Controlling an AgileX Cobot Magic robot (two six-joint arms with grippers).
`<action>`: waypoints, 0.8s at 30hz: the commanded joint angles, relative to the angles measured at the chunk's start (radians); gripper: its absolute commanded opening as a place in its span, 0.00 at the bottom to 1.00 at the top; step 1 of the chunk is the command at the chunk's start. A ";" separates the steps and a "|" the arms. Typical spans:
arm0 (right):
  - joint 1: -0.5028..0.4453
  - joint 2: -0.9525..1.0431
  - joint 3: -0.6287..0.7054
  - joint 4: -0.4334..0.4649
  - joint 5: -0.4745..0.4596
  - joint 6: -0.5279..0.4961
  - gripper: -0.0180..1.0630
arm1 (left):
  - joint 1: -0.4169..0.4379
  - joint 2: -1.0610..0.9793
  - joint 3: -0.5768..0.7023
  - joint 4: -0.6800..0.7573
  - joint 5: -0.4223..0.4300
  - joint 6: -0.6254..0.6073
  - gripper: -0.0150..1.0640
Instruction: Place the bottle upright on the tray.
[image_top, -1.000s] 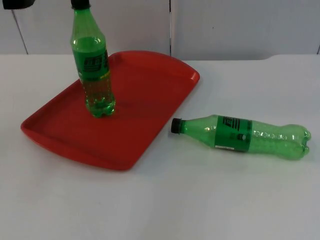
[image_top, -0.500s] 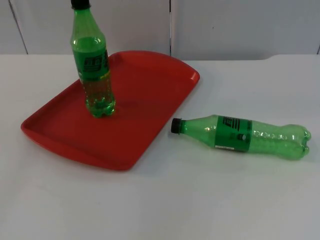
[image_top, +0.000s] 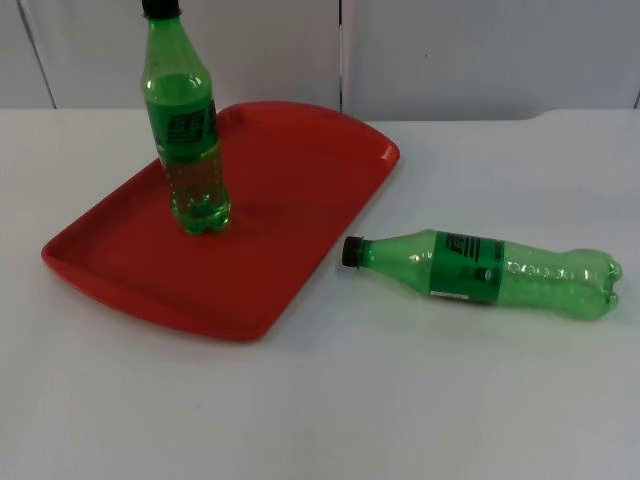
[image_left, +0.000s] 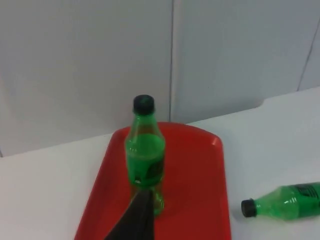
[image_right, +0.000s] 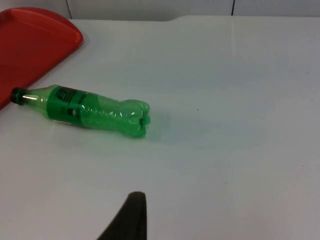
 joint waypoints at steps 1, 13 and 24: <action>-0.007 -0.004 0.007 0.002 -0.007 -0.002 0.99 | -0.007 -0.029 0.003 -0.034 0.023 0.036 0.99; -0.007 -0.004 0.007 0.002 -0.007 -0.002 0.99 | -0.007 -0.208 0.003 -0.037 0.202 0.030 0.99; -0.007 -0.004 0.007 0.002 -0.007 -0.002 0.99 | -0.007 -0.366 0.003 -0.037 0.372 0.025 0.99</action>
